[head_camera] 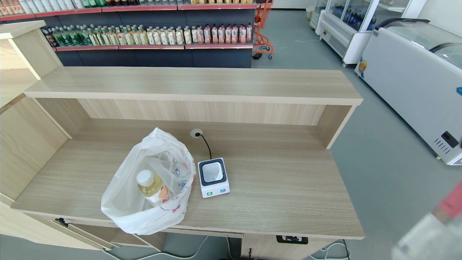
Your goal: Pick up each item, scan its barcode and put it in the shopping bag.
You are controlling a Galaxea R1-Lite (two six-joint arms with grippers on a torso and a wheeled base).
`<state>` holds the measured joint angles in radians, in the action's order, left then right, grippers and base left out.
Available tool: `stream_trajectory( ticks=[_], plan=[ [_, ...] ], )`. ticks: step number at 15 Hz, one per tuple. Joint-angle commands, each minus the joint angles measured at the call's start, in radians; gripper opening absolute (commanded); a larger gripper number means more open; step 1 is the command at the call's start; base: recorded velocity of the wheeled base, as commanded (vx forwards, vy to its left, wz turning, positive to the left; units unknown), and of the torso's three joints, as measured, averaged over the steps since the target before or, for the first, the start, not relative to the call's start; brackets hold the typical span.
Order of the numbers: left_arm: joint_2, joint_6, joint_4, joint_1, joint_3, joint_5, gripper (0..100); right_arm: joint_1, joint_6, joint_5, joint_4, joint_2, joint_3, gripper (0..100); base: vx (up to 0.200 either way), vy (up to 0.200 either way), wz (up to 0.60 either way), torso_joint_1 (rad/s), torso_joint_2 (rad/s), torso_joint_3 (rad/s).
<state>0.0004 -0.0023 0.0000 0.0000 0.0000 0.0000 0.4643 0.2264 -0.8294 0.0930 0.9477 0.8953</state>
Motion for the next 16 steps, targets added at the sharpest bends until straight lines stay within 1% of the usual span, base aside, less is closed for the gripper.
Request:
stream_trajectory(
  ticks=[1, 2, 3, 4, 5, 7, 11, 13, 16],
  plan=[
    [0.000, -0.001, 0.000, 0.000, 0.000, 0.000, 100, -0.104, -0.206, 0.216, 0.002, 0.108, -0.035, 0, 0.000, 0.000, 0.00, 0.000, 0.00, 0.000],
    [0.000, -0.001, 0.000, 0.000, 0.000, 0.000, 100, -0.138, -0.380, 0.357, 0.016, 0.149, -0.073, 0, 0.000, 0.000, 0.00, 0.000, 0.00, 0.000],
    [0.000, -0.001, 0.000, 0.000, 0.000, 0.000, 100, -0.164, -0.478, 0.420, 0.028, 0.169, -0.092, 0, 0.000, 0.000, 0.00, 0.000, 0.00, 0.000],
    [0.000, -0.001, 0.000, 0.000, 0.000, 0.000, 100, -0.246, -0.650, 0.541, 0.057, 0.198, -0.131, 0, 0.000, 0.000, 0.00, 0.000, 0.00, 0.000],
    [0.000, -0.001, 0.000, 0.000, 0.000, 0.000, 100, -0.251, -0.710, 0.592, 0.071, 0.201, -0.157, 0, 0.000, 0.000, 0.00, 0.000, 0.00, 0.000],
    [0.000, -0.001, 0.000, 0.000, 0.000, 0.000, 100, -0.251, -0.782, 0.664, 0.117, 0.214, -0.220, 0, 0.000, 0.000, 0.00, 0.000, 0.00, 0.000],
    [0.000, -0.001, 0.000, 0.000, 0.000, 0.000, 100, -0.266, -0.923, 0.676, 0.192, 0.212, -0.308, 0, 0.000, 0.000, 0.00, 0.000, 0.00, 0.000],
    [0.000, -0.001, 0.000, 0.000, 0.000, 0.000, 100, -0.315, -1.013, 0.673, 0.202, 0.220, -0.311, 0, 0.000, 0.000, 0.00, 0.000, 0.00, 0.000],
    [0.000, -0.001, 0.000, 0.000, 0.000, 0.000, 100, -0.319, -1.110, 0.674, 0.217, 0.210, -0.323, 0, 0.000, 0.000, 0.00, 0.000, 0.00, 0.000]
  ],
)
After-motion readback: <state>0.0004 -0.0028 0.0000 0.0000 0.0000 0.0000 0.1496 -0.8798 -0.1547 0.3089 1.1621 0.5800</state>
